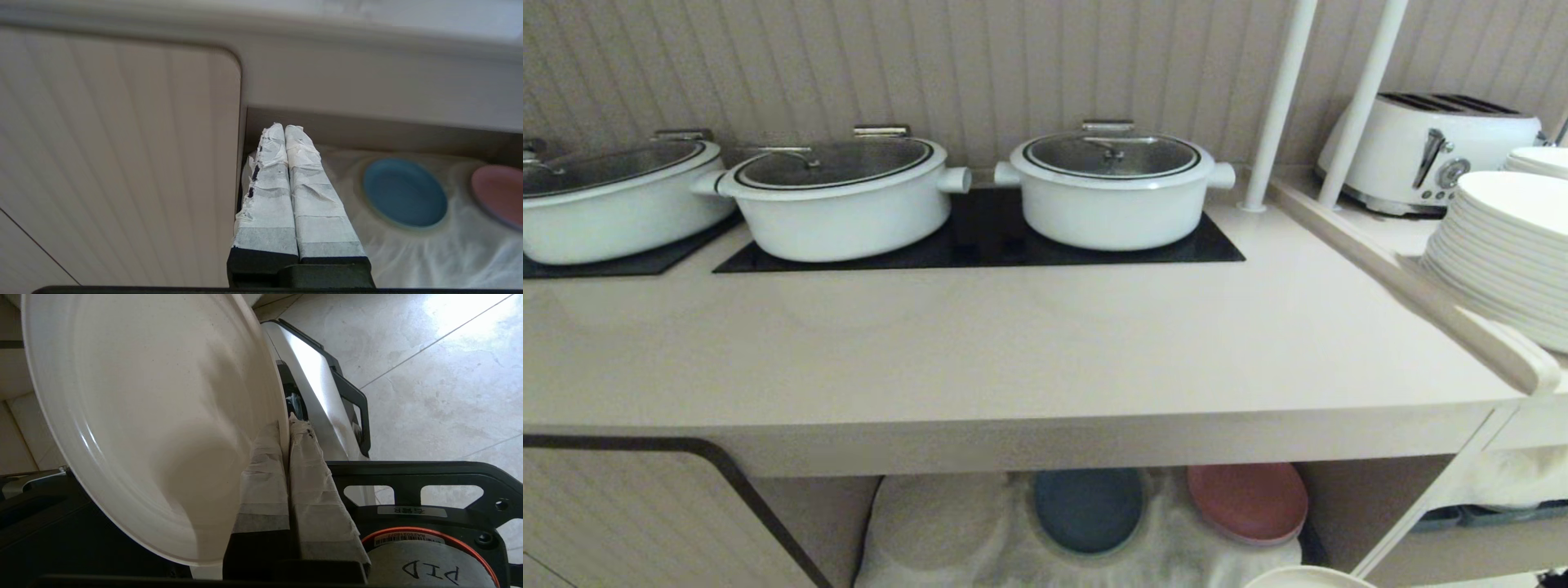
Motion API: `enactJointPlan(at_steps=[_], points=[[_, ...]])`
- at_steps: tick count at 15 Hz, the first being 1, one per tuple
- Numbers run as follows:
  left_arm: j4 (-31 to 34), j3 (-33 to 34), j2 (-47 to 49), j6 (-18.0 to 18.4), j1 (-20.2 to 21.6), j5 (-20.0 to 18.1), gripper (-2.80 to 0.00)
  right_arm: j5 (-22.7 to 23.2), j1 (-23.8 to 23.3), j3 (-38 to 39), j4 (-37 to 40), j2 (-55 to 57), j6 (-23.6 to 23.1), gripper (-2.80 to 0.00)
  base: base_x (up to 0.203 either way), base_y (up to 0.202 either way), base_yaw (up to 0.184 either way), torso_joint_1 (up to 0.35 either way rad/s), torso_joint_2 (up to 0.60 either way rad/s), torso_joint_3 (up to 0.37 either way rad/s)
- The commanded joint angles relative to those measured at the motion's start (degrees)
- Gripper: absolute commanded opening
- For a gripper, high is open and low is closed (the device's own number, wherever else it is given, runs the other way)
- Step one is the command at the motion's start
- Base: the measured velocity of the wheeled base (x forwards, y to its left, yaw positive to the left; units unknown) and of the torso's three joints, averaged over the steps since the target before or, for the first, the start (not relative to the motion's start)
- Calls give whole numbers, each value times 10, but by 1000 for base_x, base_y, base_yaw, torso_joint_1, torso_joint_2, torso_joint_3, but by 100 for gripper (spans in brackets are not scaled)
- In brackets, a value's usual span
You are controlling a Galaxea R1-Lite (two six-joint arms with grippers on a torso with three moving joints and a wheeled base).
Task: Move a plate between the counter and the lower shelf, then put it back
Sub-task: Put the plate in the cupboard
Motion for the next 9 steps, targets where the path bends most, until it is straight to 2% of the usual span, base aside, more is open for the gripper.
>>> enactJointPlan(at_steps=[1,9], points=[[0,0,0,-1,0,0,-280,1,1,0,0,2,2,-280,0,0,0,-267,545,271],[0,0,0,-1,0,0,-280,1,1,0,0,6,2,-280,0,0,0,-260,511,252]])
